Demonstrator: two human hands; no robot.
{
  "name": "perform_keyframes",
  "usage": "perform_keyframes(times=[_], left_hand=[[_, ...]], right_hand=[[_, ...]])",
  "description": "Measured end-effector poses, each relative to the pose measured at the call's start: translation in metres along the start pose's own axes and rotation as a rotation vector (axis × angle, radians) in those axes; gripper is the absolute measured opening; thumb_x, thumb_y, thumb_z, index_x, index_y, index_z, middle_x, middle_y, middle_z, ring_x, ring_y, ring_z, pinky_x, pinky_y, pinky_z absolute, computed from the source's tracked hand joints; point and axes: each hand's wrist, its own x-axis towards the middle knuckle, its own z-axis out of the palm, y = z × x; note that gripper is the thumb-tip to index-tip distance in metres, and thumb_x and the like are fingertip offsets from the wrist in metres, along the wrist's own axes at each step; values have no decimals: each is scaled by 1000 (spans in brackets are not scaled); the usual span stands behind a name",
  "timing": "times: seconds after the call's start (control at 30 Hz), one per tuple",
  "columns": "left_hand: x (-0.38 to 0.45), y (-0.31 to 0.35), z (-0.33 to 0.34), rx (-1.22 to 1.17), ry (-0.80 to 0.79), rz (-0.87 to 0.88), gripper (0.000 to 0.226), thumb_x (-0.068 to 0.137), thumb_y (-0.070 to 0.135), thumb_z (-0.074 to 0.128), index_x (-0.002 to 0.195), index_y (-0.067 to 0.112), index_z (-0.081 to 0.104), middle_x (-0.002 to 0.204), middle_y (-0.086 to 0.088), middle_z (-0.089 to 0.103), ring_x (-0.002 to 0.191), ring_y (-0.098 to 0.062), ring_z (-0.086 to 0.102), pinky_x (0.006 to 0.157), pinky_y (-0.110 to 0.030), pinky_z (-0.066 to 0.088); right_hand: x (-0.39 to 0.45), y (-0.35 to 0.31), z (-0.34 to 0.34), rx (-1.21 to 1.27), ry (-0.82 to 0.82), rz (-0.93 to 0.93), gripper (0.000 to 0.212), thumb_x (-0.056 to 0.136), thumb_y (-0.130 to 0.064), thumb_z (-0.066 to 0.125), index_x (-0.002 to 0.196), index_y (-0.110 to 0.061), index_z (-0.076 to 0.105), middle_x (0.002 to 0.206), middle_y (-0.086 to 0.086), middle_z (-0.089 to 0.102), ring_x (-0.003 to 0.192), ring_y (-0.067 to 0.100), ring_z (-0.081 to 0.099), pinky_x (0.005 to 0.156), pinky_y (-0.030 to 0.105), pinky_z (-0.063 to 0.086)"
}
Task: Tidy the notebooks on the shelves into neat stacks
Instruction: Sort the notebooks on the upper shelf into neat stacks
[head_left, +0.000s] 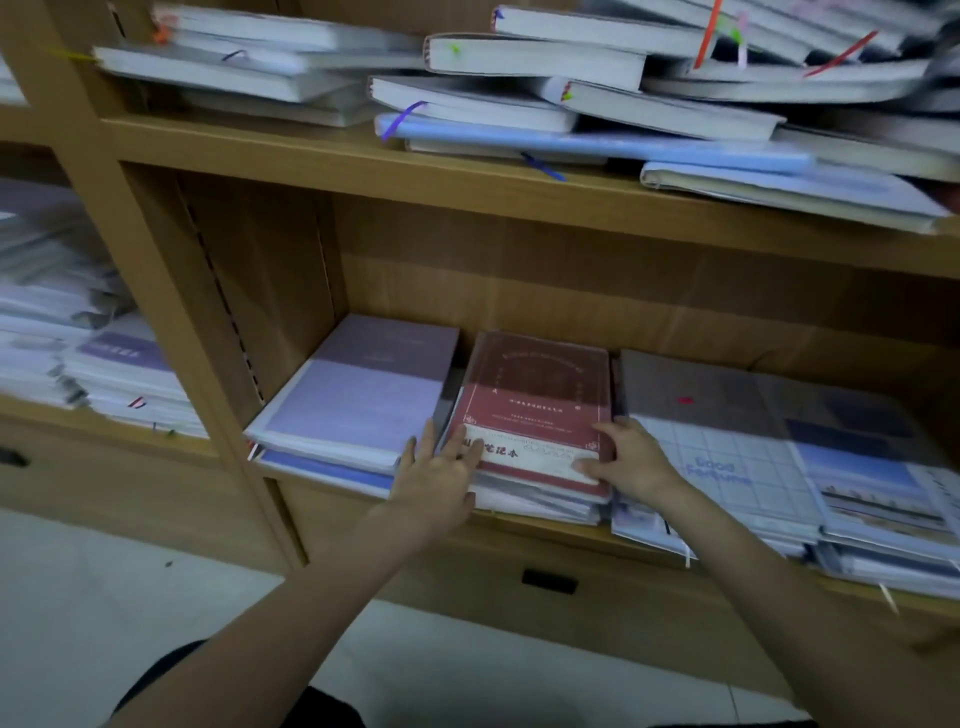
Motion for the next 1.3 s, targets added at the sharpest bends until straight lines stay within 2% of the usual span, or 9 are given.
perform_keyframes(times=[0.13, 0.27, 0.43, 0.6, 0.7, 0.97, 1.13, 1.2, 1.3], left_hand=[[-8, 9, -15, 26, 53, -17, 55, 96, 26, 42, 146, 16, 22, 155, -8, 15, 143, -36, -3, 115, -51, -2], [-22, -12, -44, -44, 636, 207, 42, 86, 18, 40, 126, 10, 52, 130, -13, 53, 126, -30, 42, 110, -47, 24], [-33, -36, -99, -85, 1047, 268, 37, 81, 10, 36, 110, 4, 59, 112, -15, 60, 105, -24, 44, 90, -36, 31], [-25, -36, -68, -58, 808, 197, 42, 75, 14, 36, 110, 4, 58, 104, -16, 60, 89, -34, 58, 72, -39, 49], [-24, -37, -36, -100, 569, 125, 43, 80, 4, 49, 122, 2, 54, 118, -18, 56, 101, -39, 56, 82, -42, 44], [-18, -38, 12, -76, 182, 135, 60, 93, 20, 47, 147, 17, 22, 154, 0, 24, 139, -18, 25, 114, -31, 20], [-4, -28, 7, 89, 83, 70, 63, 95, 18, 44, 150, 22, 14, 157, 6, 10, 144, -21, 11, 117, -40, 8], [-5, -34, -7, 62, 115, 139, 60, 91, 15, 47, 147, 18, 25, 153, -2, 26, 137, -23, 29, 114, -34, 21], [-19, -49, -43, -45, 542, 297, 47, 80, 4, 46, 126, 7, 52, 130, -18, 54, 109, -34, 57, 95, -41, 44]], right_hand=[[-15, -6, 5, -136, 139, -33, 51, 93, -27, 57, 139, -13, 41, 151, 13, 20, 136, 33, 24, 109, 32, 26], [-48, -12, -20, -177, 350, -258, 44, 93, -16, 56, 136, -12, 46, 151, 10, 23, 138, 29, 22, 110, 34, 25], [-81, -30, -66, -262, 736, -676, 32, 84, -3, 62, 116, -4, 60, 127, 15, 48, 115, 24, 41, 90, 32, 39], [-52, -12, -35, -287, 122, -324, 63, 92, -33, 56, 145, -13, 27, 149, 8, 25, 137, 24, 26, 110, 30, 26], [-43, -4, -3, -269, -52, -232, 63, 92, -34, 57, 146, -16, 29, 153, 6, 20, 139, 25, 24, 110, 28, 24], [-31, 7, 19, -197, 71, -128, 48, 94, -20, 55, 139, -20, 40, 137, 10, 43, 121, 24, 47, 99, 28, 37], [-24, 10, 22, -265, 4, -63, 60, 96, -19, 49, 148, -25, 20, 149, 14, 27, 125, 30, 43, 101, 34, 40], [-30, 6, 15, -329, 54, -85, 66, 96, -17, 48, 150, -26, 10, 156, 10, 9, 121, 28, 48, 88, 32, 46], [-55, -16, -14, -352, 428, -346, 62, 94, -15, 49, 148, -17, 19, 154, 9, 17, 87, 21, 60, 58, 26, 45]])
